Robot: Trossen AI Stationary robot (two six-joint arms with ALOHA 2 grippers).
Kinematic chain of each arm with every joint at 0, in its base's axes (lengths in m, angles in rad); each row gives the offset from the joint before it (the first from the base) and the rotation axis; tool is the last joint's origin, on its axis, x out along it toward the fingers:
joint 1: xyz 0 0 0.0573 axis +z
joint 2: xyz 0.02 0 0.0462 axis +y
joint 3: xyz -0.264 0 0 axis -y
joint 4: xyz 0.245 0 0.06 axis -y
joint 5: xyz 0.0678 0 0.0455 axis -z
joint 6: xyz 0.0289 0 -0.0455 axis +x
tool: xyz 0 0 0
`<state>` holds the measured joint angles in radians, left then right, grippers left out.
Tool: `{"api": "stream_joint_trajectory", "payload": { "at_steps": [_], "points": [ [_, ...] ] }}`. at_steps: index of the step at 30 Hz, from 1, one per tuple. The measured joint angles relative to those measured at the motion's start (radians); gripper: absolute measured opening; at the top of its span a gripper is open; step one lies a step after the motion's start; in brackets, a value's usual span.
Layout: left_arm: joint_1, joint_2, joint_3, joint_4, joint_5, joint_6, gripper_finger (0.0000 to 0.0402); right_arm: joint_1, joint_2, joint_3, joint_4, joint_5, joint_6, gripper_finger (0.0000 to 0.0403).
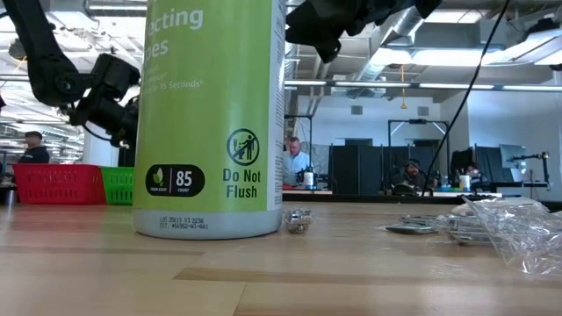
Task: Pick & Place Travel size toiletries
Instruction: Put the silver nail cutter into the bottom red bin
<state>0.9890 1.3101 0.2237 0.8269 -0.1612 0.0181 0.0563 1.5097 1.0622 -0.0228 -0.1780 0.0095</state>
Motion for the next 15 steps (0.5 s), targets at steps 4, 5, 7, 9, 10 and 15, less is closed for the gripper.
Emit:
{"api": "stream_joint_trajectory", "payload": {
  "at_steps": [4,5,7,9,10,15],
  "points": [
    [-0.003,-0.097,0.0,-0.001,0.017,-0.006,0.0204,0.005,0.0,0.0,-0.028,-0.002,0.044,0.0128],
    [-0.005,-0.127,0.0,-0.01,0.024,-0.006,0.0207,0.008,0.0,-0.001,-0.033,-0.002,0.055,0.0128],
    [-0.015,-0.19,0.0,-0.042,0.034,-0.008,0.021,0.013,0.0,-0.001,-0.044,-0.004,0.082,0.0128],
    [-0.037,-0.259,0.0,-0.1,0.041,-0.008,0.0211,0.021,0.0,-0.001,-0.075,-0.005,0.096,0.0126],
    [-0.052,-0.293,0.0,-0.134,0.051,-0.009,0.021,0.023,0.0,-0.001,-0.098,-0.005,0.097,0.0125],
    [-0.176,-0.438,0.0,-0.325,0.111,-0.061,0.0203,0.046,0.0,-0.002,-0.24,-0.004,0.157,0.0119]
  ]
}}
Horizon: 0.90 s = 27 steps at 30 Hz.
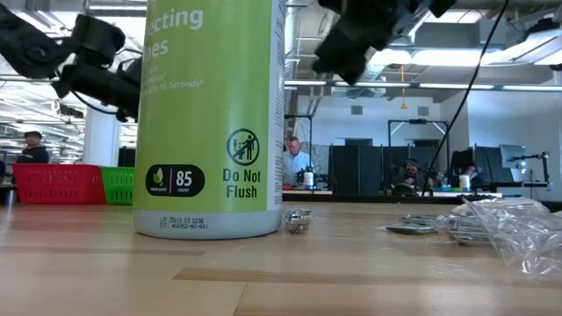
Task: Pick & Place Travel size toiletries
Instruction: Put the silver nail cutter into the bottom red bin
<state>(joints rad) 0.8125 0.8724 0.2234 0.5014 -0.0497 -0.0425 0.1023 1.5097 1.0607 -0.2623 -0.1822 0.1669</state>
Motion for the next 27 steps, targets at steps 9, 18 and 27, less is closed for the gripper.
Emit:
{"api": "stream_joint_trajectory", "payload": {
  "at_steps": [9,18,27],
  "points": [
    [-0.339,-0.059,0.0,-0.075,0.066,-0.068,0.0188,0.093,0.036,0.001,-0.087,0.03,0.083,0.0118],
    [-0.601,-0.028,-0.002,-0.07,0.015,-0.093,0.0175,0.183,0.179,0.001,-0.187,0.054,0.327,0.0118],
    [-0.675,0.001,-0.004,-0.043,-0.075,-0.097,0.0165,0.263,0.197,0.0,-0.294,0.038,0.575,0.0122]
  ]
}}
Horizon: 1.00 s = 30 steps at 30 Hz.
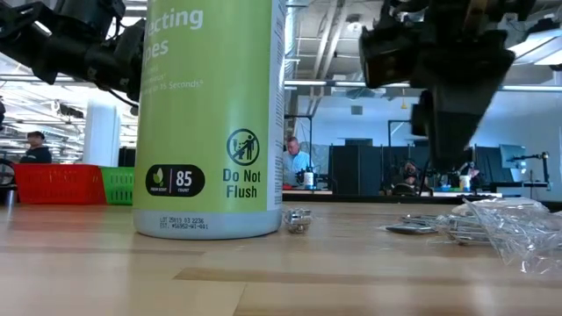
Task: Pick & Place Travel size toiletries
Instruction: Put the silver nail cutter into the bottom red bin
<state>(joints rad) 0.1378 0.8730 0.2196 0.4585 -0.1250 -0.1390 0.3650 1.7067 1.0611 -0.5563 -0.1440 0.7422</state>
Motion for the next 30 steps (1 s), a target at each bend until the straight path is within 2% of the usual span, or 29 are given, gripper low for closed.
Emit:
{"api": "stream_joint_trajectory", "payload": {
  "at_steps": [5,16,30],
  "points": [
    [-0.003,0.007,0.0,0.007,-0.001,0.002,0.0165,0.029,0.007,0.0,-0.054,0.004,0.103,0.0141],
    [-0.002,0.007,0.0,0.007,-0.001,0.002,0.0165,0.025,0.018,0.0,-0.066,0.041,0.149,0.0214],
    [-0.002,0.007,-0.003,0.001,-0.002,0.003,0.0165,0.027,0.157,0.007,-0.043,0.023,0.163,0.0213]
  ]
}}
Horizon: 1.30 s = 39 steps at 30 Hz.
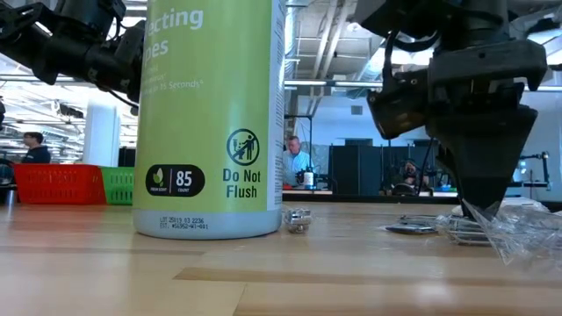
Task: Pick & Place Travel size toiletries
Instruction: Put the silver nail cutter into the bottom red bin
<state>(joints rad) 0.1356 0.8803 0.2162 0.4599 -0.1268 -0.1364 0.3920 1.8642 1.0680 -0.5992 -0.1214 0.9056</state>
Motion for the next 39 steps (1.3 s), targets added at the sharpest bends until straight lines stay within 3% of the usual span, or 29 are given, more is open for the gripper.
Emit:
{"api": "stream_joint_trajectory", "payload": {
  "at_steps": [5,12,19,25,35,39],
  "points": [
    [0.0,0.0,0.0,0.001,0.0,0.0,0.0165,0.0,0.002,-0.001,-0.018,0.017,0.015,0.0166],
    [0.0,0.0,0.0,0.001,0.0,0.0,0.0165,0.0,-0.002,-0.003,-0.022,0.024,0.014,0.0035],
    [0.0,0.0,0.0,0.001,0.0,0.0,0.0165,0.0,-0.036,0.043,-0.089,0.058,-0.028,0.0038],
    [0.0,0.0,0.0,0.007,0.0,-0.002,0.0165,0.0,-0.093,0.122,-0.172,0.174,-0.093,0.0038],
    [0.0,0.0,0.0,0.088,0.001,-0.003,0.0165,-0.066,-0.184,0.18,-0.132,0.438,-0.277,0.0038],
    [0.0,0.0,0.0,0.14,0.01,-0.003,0.0165,-0.115,-0.182,0.18,-0.043,0.467,-0.384,0.0038]
  ]
}}
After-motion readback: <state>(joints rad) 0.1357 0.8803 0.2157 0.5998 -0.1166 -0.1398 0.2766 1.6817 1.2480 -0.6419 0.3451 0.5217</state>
